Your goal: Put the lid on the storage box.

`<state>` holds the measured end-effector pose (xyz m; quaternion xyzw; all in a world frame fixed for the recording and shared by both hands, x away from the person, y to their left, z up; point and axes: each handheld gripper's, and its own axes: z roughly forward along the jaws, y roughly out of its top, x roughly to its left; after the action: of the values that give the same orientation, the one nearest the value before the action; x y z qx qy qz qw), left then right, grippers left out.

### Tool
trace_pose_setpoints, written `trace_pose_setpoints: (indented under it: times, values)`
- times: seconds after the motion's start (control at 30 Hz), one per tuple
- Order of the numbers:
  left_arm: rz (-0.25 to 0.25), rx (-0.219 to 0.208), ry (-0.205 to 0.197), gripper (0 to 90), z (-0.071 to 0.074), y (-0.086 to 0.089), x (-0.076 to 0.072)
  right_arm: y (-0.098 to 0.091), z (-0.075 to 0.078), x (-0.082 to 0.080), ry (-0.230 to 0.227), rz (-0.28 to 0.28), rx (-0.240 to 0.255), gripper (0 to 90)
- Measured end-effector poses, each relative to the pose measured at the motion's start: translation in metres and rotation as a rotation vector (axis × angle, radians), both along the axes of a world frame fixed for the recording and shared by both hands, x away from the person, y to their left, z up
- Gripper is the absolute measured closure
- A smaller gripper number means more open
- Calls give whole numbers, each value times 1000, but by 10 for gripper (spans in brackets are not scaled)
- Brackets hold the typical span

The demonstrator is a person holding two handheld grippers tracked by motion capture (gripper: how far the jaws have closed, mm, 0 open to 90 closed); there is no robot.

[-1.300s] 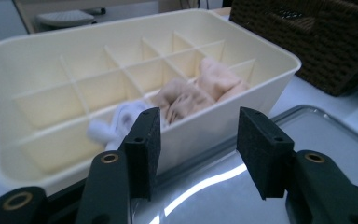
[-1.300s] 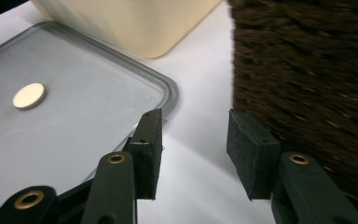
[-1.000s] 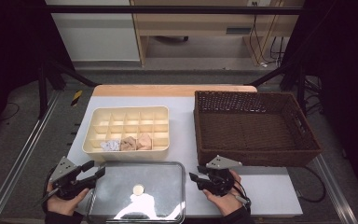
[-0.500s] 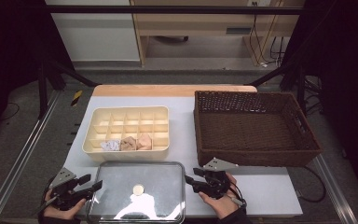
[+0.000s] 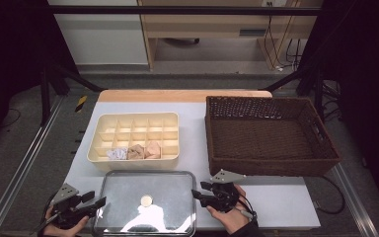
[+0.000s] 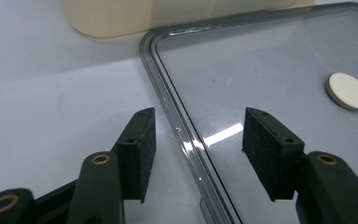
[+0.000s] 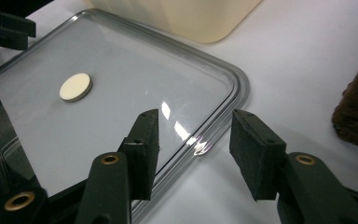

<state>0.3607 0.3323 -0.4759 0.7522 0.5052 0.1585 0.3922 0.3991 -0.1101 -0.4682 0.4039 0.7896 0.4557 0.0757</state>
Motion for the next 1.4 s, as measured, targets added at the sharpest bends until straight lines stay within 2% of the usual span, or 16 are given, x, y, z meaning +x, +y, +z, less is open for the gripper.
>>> trace_pose_setpoints:
  times: [0.17, 0.37, 0.53, 0.63, 0.97, 1.4]
  values:
    - [-9, 17, 20, 455, -2, -3, 4, 4, -5, 0, 28, 5, -10, 550]
    - [-8, 18, 26, 457, -3, -4, 6, 6, -11, 4, 51, -22, -23, 547]
    - [-22, 10, 32, 478, -3, -7, 5, 7, -16, 5, 56, -43, 3, 548]
    - [-16, 7, 36, 491, -3, -6, 5, 9, -19, 7, 81, -49, 8, 552]
    - [-9, 23, 35, 505, -2, -8, 2, 13, -20, 11, 112, -77, 37, 559]
    - [0, 25, 40, 518, -2, -8, 1, 16, -20, 14, 119, -128, 47, 593]
